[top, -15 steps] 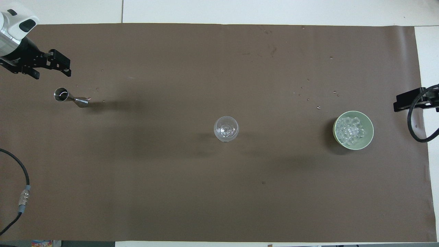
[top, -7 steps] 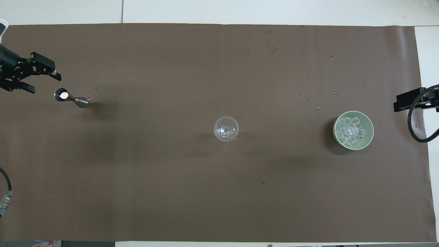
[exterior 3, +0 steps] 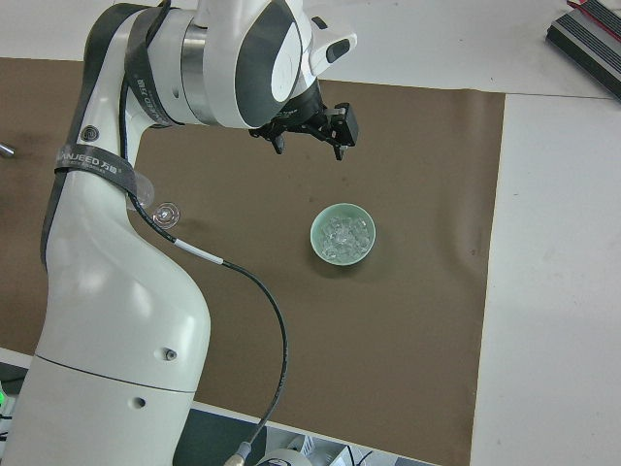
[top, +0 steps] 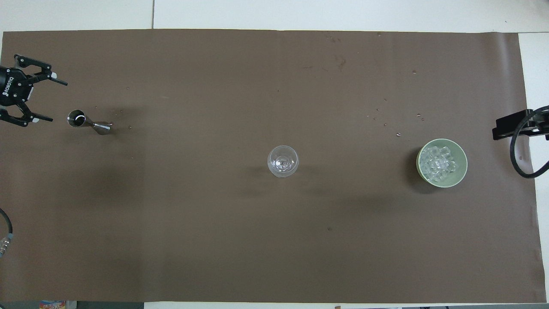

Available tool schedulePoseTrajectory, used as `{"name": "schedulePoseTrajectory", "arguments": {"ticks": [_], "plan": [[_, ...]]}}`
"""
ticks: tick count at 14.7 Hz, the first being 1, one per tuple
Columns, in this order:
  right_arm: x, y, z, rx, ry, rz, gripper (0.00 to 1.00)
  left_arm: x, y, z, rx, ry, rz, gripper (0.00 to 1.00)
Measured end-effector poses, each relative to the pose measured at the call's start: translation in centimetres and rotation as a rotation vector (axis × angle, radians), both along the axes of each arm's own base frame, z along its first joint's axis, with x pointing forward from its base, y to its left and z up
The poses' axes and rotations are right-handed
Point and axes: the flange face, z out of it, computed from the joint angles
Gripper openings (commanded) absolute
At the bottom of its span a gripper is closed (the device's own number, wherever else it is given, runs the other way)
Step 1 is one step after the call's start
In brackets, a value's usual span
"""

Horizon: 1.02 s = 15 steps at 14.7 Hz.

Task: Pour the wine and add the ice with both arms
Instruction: 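Lower the open left gripper around the small silver jigger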

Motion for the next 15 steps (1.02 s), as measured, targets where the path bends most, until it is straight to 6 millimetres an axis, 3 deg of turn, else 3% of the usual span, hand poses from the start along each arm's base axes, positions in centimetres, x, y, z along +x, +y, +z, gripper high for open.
{"name": "schedulePoseTrajectory", "arguments": {"ticks": [3,7,15], "plan": [[0.0,0.0,0.0,0.000,0.000,0.000,1.00,-0.1,3.4,-2.1,-0.021,0.053,0.186,1.00],[0.0,0.0,0.0,0.000,0.000,-0.001,1.00,-2.5,6.9,-6.3,-0.086,0.107,0.327,1.00],[0.0,0.0,0.0,0.000,0.000,-0.001,1.00,-8.1,7.0,-13.0,-0.251,0.166,0.557,1.00]]}}
